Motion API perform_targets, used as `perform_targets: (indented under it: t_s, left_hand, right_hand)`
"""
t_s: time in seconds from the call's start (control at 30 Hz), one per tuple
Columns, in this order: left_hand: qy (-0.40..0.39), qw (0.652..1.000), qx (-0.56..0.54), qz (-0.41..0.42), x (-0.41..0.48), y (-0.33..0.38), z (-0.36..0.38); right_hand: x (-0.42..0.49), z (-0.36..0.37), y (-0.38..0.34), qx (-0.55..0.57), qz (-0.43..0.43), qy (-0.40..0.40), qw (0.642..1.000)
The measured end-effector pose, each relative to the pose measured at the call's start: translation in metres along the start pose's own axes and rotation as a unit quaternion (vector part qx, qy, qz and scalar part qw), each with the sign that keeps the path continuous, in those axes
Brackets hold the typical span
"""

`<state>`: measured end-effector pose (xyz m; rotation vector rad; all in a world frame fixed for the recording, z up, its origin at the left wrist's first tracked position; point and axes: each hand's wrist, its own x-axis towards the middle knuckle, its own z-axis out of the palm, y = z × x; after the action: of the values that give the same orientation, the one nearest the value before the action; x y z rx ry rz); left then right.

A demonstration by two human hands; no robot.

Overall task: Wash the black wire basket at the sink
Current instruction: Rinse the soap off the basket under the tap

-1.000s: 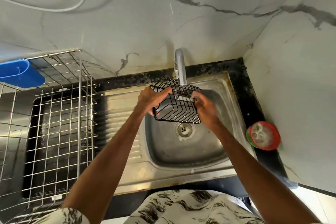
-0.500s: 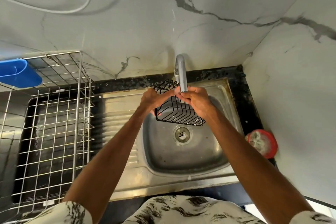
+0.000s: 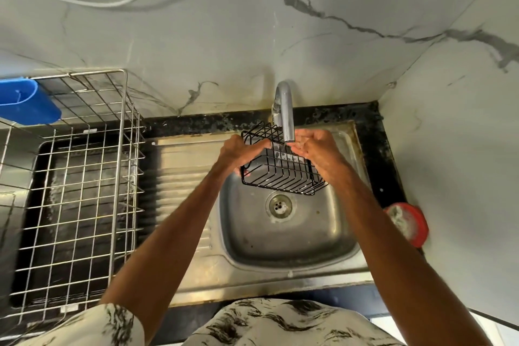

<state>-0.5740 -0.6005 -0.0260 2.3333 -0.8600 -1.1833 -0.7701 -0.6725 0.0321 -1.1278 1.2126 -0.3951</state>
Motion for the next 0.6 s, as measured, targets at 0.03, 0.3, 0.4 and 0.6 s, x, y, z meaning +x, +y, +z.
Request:
perform_targets:
  t_s: [0.03,0.3,0.4,0.6]
  left_hand:
    - [0.002,1.0,-0.002,0.004,-0.001,0.002,0.0]
    - [0.015,1.0,-0.004,0.018,-0.002,-0.001,0.002]
    - [0.008,1.0,-0.002,0.015,-0.004,-0.004,0.003]
    - [-0.003,0.999,-0.036,-0.016,-0.015,-0.001,0.004]
  right_hand:
    - [0.001,0.0,-0.005,0.009,0.005,-0.01,1.0]
    - [-0.009,0.006,0.005,-0.051,0.053,-0.112,0.991]
    - [-0.023,0.001,0.008,-0.153,-0.001,-0.069,0.986]
    - [-0.039,0.019,0.049,-0.356,-0.18,-0.022,0.917]
